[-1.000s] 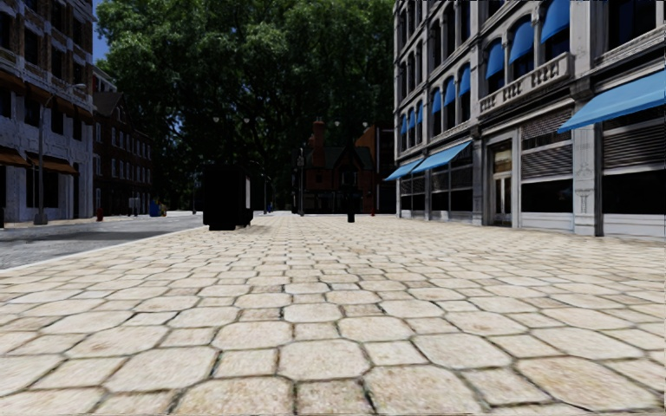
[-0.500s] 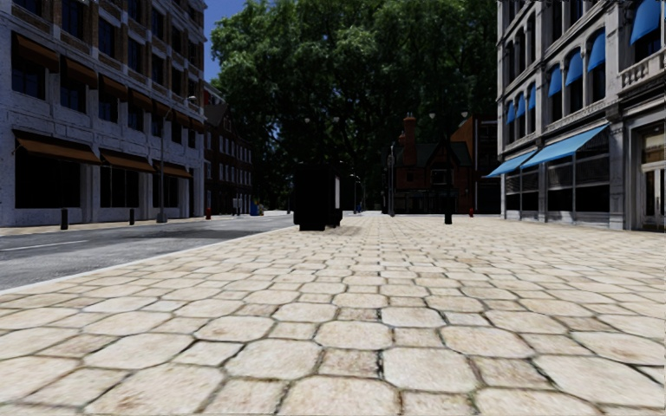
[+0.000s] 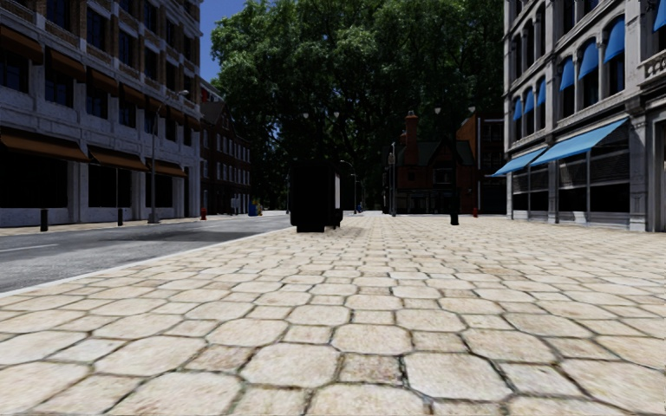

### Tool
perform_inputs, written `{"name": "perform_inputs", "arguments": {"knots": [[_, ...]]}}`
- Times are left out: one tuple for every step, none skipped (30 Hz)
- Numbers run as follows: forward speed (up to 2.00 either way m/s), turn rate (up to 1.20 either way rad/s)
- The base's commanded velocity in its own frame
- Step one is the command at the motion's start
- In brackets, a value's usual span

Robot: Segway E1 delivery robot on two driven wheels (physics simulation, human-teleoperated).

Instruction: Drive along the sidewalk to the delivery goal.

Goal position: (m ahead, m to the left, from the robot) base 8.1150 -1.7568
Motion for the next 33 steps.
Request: {"name": "perform_inputs", "arguments": {"knots": [[1.68, 0.00], [1.68, 0.00], [1.68, 0.00], [1.68, 0.00], [1.68, 0.00], [1.68, 0.00], [1.68, -0.03], [1.68, -0.11], [1.68, -0.23], [1.68, -0.32], [1.68, -0.32], [1.68, -0.35], [1.68, -0.35], [1.68, -0.36], [1.68, -0.36], [1.68, -0.36], [1.68, -0.36], [1.68, -0.36], [1.68, -0.36], [1.68, -0.36], [1.68, -0.36], [1.68, -0.36], [1.68, -0.36], [1.68, -0.36], [1.68, -0.36], [1.68, -0.36], [1.68, -0.36], [1.68, -0.36], [1.68, -0.36], [1.68, -0.36], [1.68, -0.36], [1.68, -0.36], [1.68, -0.36]]}}
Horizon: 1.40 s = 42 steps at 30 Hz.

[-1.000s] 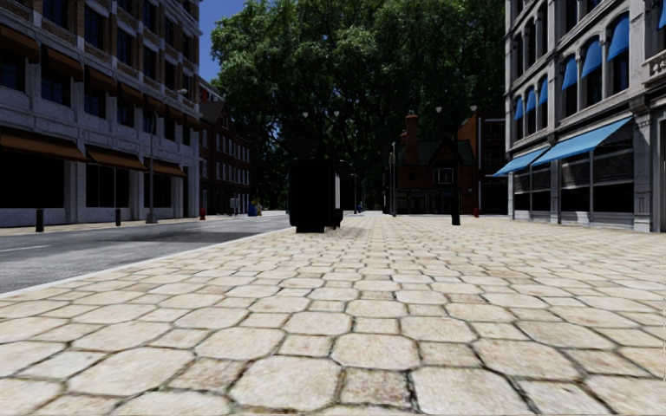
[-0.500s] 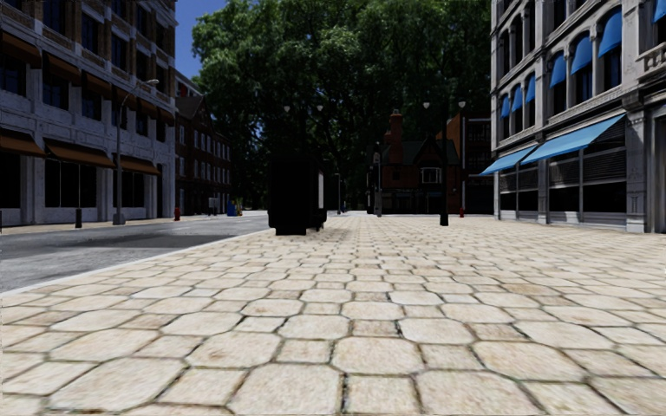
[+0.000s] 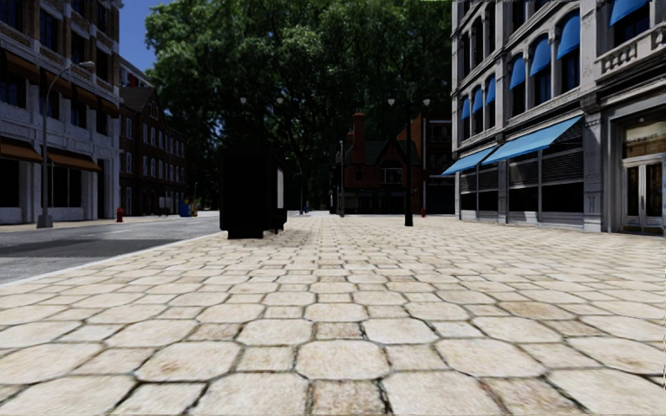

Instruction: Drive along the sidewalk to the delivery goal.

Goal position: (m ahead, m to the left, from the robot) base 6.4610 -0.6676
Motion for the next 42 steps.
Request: {"name": "perform_inputs", "arguments": {"knots": [[1.68, -0.36], [1.68, -0.23], [1.68, -0.23], [1.68, 0.00], [1.68, 0.00], [1.68, 0.00], [1.68, 0.00], [1.68, 0.00], [1.68, 0.00], [1.68, 0.00], [1.68, 0.00], [1.68, 0.00], [1.68, 0.00], [1.68, 0.00], [1.68, 0.00], [1.68, 0.00], [1.68, 0.00], [1.68, 0.00], [1.68, 0.00], [1.68, 0.00], [1.68, 0.00], [1.68, 0.00], [1.68, 0.00], [1.68, 0.00], [1.68, 0.00], [1.68, 0.00], [1.69, 0.00], [1.69, 0.00], [1.69, 0.00], [1.69, 0.00], [1.69, 0.00], [1.69, 0.00], [1.69, 0.00], [1.69, 0.00], [1.69, 0.00], [1.69, 0.00], [1.69, 0.00], [1.69, 0.00], [1.69, 0.00], [1.69, 0.00], [1.69, 0.00], [1.69, 0.00]]}}
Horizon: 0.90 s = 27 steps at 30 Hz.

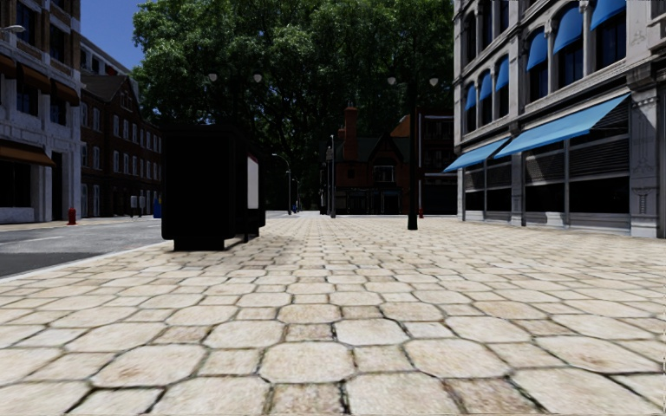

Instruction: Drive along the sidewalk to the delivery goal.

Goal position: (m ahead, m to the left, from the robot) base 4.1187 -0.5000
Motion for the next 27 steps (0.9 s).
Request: {"name": "perform_inputs", "arguments": {"knots": [[2.00, 0.00], [2.00, 0.00], [2.00, 0.00], [2.00, 0.00], [2.00, 0.00], [2.00, 0.00], [2.00, 0.00], [2.00, 0.00], [2.00, 0.00], [2.00, 0.00], [2.00, 0.00], [2.00, 0.00], [2.00, 0.00], [2.00, 0.00], [2.00, 0.00], [2.00, 0.00], [2.00, 0.00], [2.00, 0.00], [2.00, 0.00], [2.00, 0.00], [2.00, 0.00], [2.00, 0.00], [2.00, 0.00], [2.00, 0.00], [2.00, 0.00], [2.00, 0.00], [2.00, 0.00]]}}
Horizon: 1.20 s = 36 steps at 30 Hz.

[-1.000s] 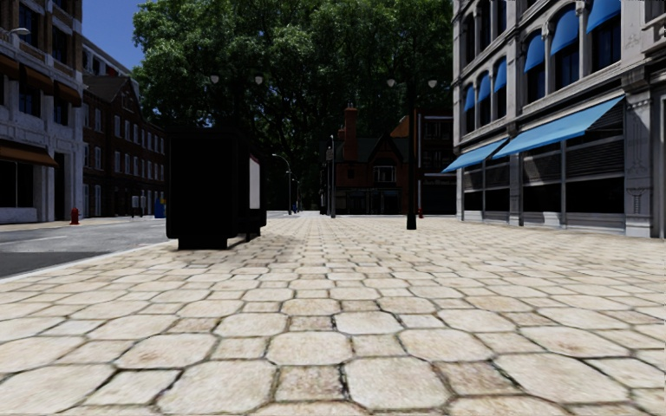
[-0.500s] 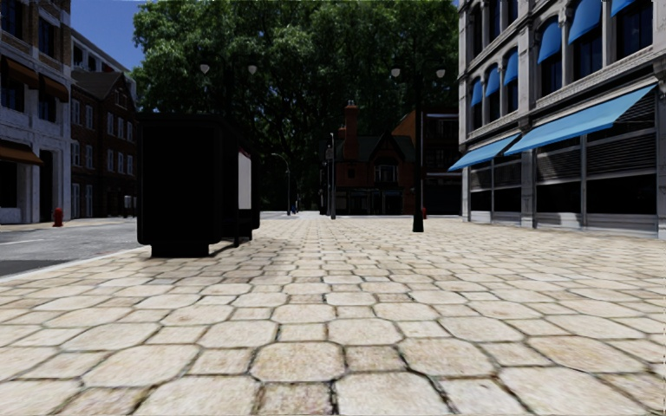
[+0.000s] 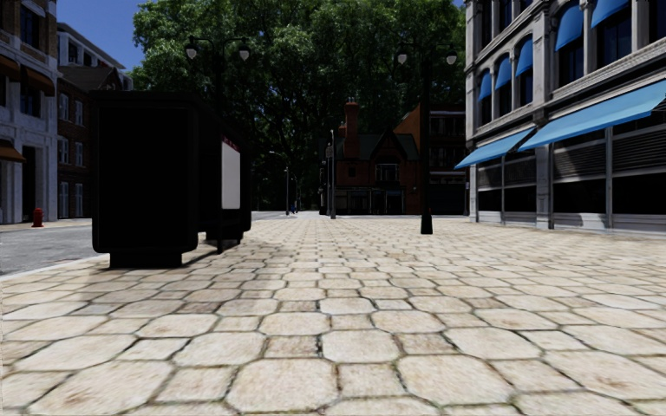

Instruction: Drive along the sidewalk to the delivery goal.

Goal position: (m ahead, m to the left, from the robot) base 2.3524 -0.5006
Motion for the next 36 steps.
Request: {"name": "perform_inputs", "arguments": {"knots": [[2.00, 0.00], [2.00, 0.00], [2.00, 0.00], [2.00, 0.00], [2.00, 0.00], [2.00, 0.00], [2.00, 0.00], [2.00, 0.00], [2.00, 0.00], [2.00, 0.00], [2.00, 0.00], [2.00, 0.00], [2.00, 0.00], [2.00, 0.00], [2.00, 0.00], [2.00, 0.00], [2.00, 0.00], [2.00, 0.00], [2.00, 0.00], [2.00, 0.00], [2.00, 0.00], [2.00, 0.00], [1.92, 0.00], [1.54, 0.00], [1.21, 0.00], [0.81, 0.00], [0.81, 0.00], [0.56, 0.00], [0.37, 0.00], [0.03, 0.00], [0.03, 0.00], [0.00, 0.00], [0.00, 0.00], [0.00, 0.00], [0.00, 0.00], [0.00, 0.00]]}}
